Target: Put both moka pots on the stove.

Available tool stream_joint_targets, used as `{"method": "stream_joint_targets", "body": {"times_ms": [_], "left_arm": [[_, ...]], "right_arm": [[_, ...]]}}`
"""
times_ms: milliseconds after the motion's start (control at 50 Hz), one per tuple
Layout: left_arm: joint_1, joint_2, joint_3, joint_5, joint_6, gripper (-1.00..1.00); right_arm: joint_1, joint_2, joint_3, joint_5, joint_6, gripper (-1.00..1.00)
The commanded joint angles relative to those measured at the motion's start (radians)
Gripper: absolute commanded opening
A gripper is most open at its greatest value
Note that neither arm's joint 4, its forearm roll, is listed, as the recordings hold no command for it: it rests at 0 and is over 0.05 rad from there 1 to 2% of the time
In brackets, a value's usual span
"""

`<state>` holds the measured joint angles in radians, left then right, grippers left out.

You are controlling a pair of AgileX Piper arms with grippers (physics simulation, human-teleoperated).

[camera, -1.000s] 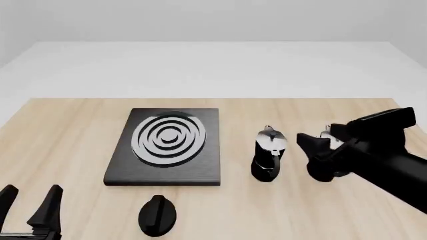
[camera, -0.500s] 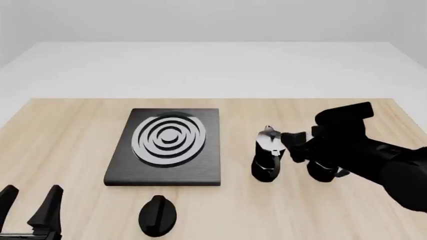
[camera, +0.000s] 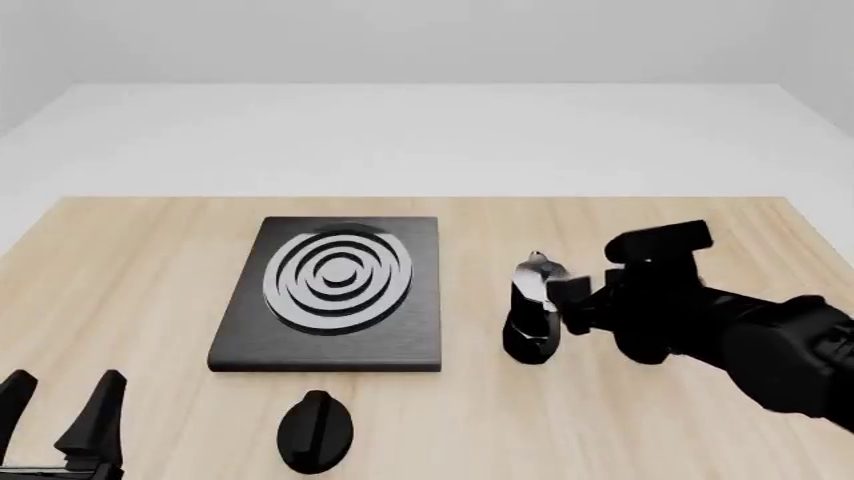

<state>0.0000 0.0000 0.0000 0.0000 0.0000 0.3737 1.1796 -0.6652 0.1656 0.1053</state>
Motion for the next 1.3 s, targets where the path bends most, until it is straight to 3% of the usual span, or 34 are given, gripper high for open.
{"method": "stream_joint_targets", "body": {"times_ms": [20,1300], "left_arm": [[0.000,0.000,0.000,0.000,0.000,1.00],[0.000,0.000,0.000,0.000,0.000,1.00]], "right_arm": [[0.012,0.033,0.024,-0.034,0.016,1.00],[0.022,0.224,0.067,-0.192,0.075,1.00]]}}
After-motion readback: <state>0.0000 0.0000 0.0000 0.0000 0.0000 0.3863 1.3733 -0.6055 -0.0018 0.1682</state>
